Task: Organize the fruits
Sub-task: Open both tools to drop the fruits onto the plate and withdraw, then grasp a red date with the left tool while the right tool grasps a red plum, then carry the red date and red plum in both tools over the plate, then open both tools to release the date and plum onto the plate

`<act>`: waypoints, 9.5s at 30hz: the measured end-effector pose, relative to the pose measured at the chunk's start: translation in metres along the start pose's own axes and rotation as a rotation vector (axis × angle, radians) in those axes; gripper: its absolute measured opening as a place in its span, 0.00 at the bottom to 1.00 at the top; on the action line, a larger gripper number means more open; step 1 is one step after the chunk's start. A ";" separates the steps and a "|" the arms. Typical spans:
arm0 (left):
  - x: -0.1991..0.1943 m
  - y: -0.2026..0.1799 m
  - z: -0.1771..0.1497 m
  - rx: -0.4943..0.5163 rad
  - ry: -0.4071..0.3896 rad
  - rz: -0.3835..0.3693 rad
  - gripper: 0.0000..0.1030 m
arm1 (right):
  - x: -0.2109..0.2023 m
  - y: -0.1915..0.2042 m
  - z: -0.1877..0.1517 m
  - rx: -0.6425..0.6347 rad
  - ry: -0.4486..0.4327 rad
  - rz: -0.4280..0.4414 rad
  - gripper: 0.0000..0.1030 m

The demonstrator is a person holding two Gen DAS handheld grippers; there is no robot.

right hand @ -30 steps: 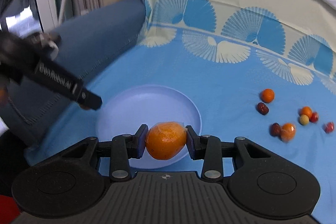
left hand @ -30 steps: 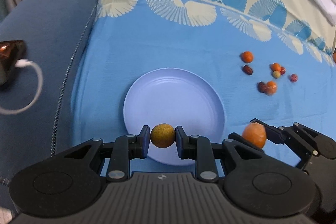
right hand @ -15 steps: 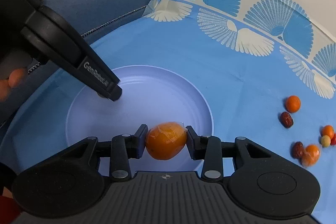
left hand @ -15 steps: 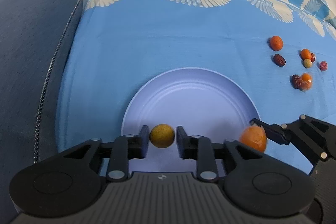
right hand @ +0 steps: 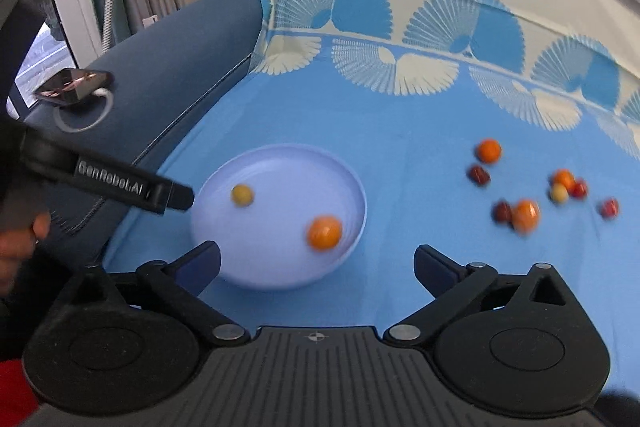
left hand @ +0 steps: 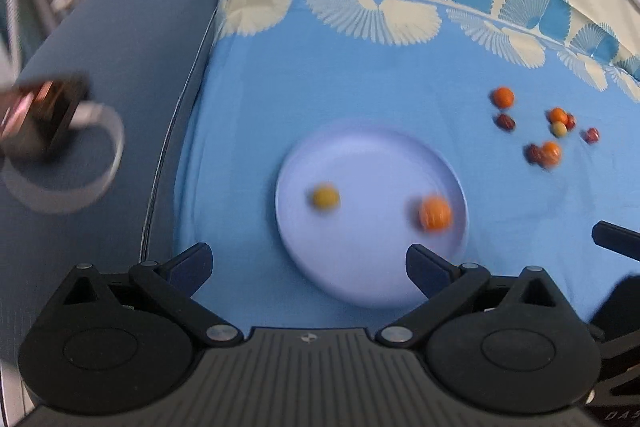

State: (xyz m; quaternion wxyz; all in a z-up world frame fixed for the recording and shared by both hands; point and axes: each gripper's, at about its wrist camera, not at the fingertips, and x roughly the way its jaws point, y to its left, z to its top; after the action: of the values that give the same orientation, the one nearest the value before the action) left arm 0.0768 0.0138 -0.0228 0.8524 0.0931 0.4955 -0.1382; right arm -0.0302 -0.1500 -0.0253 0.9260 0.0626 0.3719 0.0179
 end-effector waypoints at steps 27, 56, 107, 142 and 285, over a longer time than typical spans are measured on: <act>-0.136 -0.035 -0.084 0.053 -0.243 -0.003 1.00 | -0.129 0.033 -0.048 -0.103 -0.276 -0.077 0.99; -0.136 -0.039 -0.084 0.093 -0.251 0.017 1.00 | -0.122 0.031 -0.054 -0.087 -0.261 -0.056 0.99; -0.017 -0.209 0.026 0.436 -0.179 -0.072 1.00 | -0.068 -0.196 -0.085 0.463 -0.235 -0.437 0.99; 0.214 -0.307 0.090 0.713 -0.102 -0.297 0.87 | 0.172 -0.380 -0.025 0.332 -0.084 -0.519 0.99; 0.021 0.000 0.037 0.047 -0.157 -0.096 1.00 | 0.052 -0.001 0.008 -0.045 -0.031 0.030 0.96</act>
State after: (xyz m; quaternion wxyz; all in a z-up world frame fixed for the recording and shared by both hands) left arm 0.1174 -0.0006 -0.0230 0.8787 0.0781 0.4276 -0.1974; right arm 0.0128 -0.1474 -0.0554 0.9324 0.0477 0.3561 0.0391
